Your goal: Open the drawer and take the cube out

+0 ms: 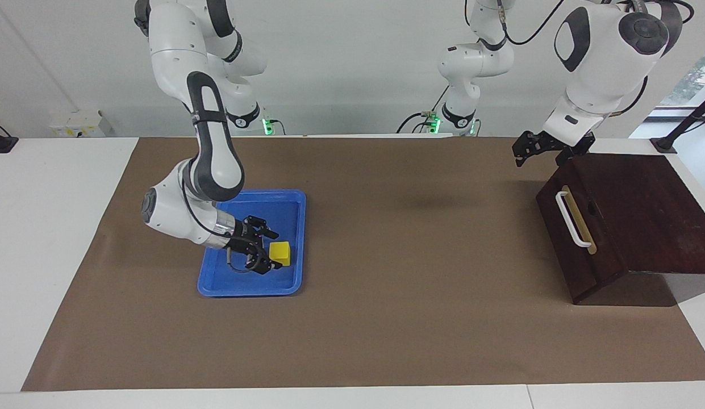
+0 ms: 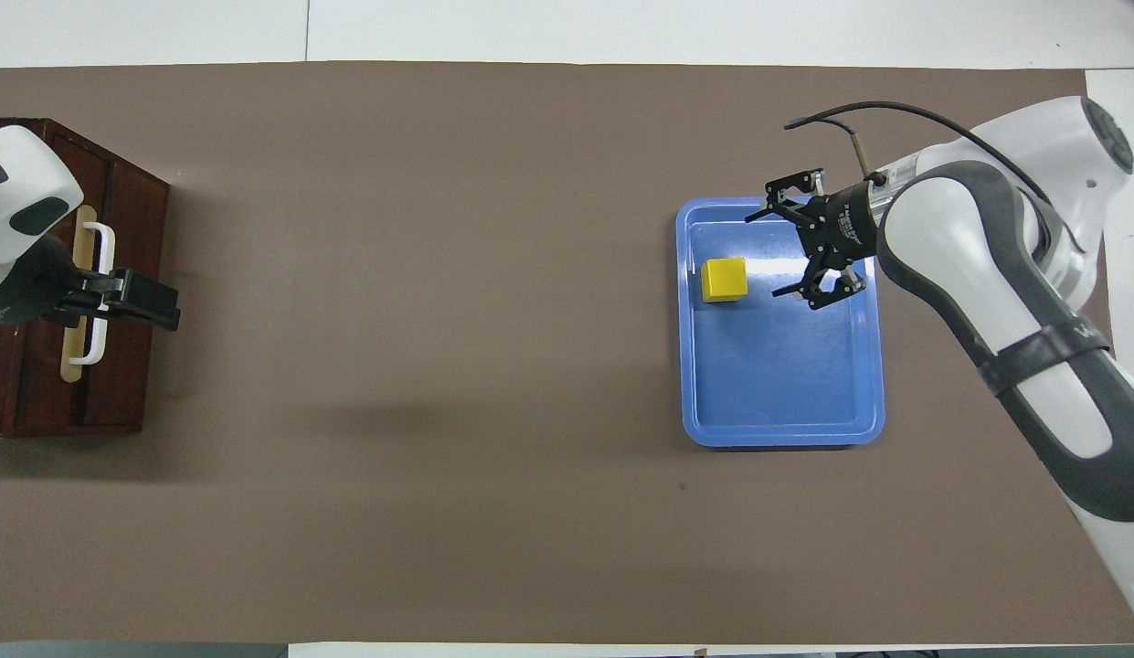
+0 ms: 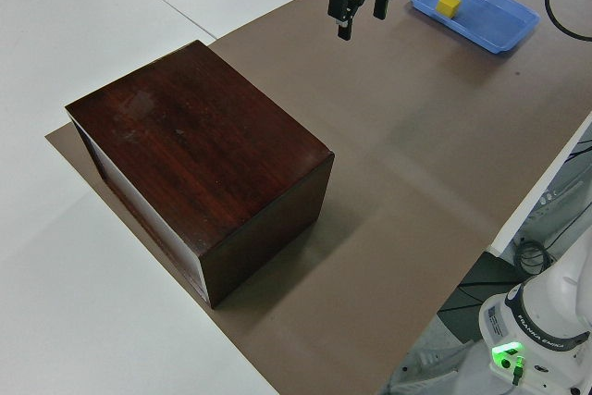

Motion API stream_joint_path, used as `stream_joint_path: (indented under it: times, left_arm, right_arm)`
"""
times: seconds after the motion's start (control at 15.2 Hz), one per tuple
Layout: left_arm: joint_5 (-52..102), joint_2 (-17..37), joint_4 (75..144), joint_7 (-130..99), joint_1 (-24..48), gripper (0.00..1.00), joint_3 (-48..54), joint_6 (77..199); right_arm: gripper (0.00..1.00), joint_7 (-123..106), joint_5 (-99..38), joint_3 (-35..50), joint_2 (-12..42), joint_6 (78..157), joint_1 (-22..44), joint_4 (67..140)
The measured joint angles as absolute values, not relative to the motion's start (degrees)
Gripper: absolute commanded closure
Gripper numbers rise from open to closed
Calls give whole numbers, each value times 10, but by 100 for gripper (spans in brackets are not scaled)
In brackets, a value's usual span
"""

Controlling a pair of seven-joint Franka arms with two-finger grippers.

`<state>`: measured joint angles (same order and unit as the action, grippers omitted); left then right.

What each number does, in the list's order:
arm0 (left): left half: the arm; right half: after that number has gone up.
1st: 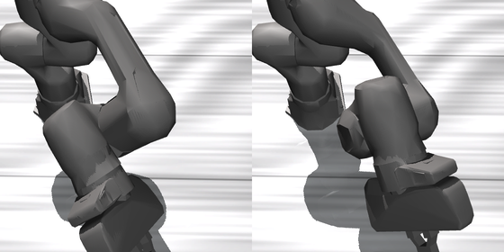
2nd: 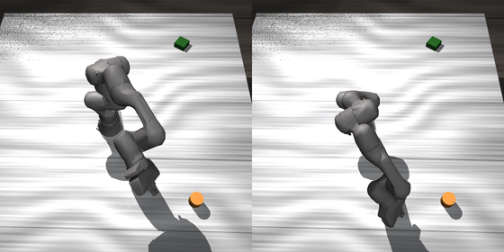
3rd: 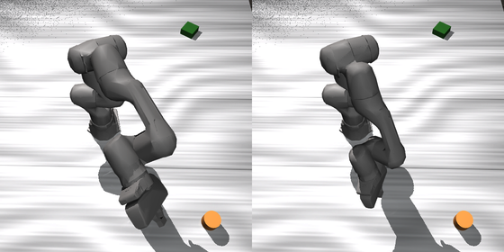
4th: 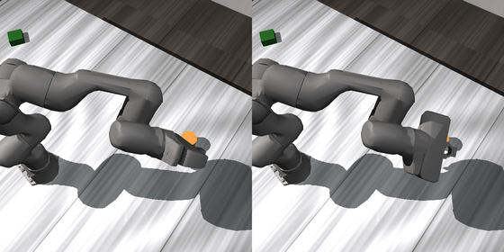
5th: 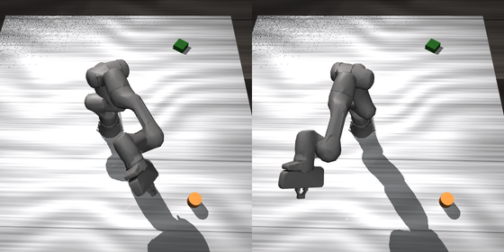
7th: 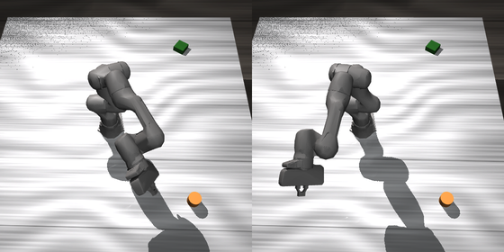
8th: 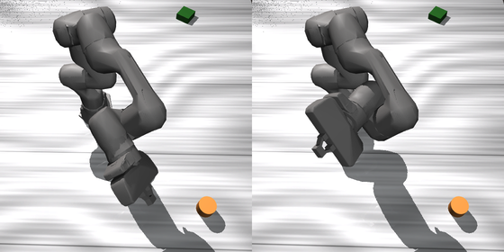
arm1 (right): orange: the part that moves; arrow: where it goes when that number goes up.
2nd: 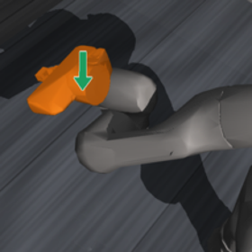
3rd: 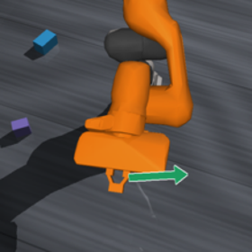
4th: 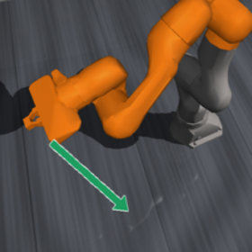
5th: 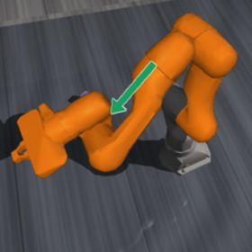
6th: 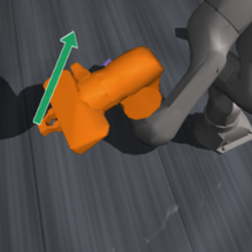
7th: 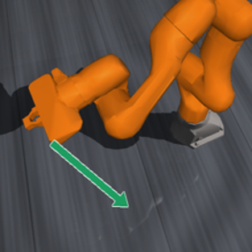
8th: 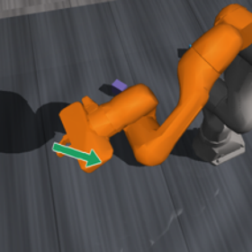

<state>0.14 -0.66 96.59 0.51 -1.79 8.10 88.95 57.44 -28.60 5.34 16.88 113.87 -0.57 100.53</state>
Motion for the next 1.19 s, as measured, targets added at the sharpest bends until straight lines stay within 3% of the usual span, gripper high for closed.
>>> stream_joint_path:
  times: [0.72,0.99,1.19]
  left_arm:
    - [3,-7,966,-3,-18,0,80,890]
    - [3,-7,966,-4,-18,0,79,890]
    - [3,-7,966,-4,-19,0,77,890]
  right_arm:
    - [0,113,-39,52,30,932,-36,966]
    - [0,25,-16,52,-23,840,-40,965]
    - [0,-25,4,52,-33,806,-42,967]
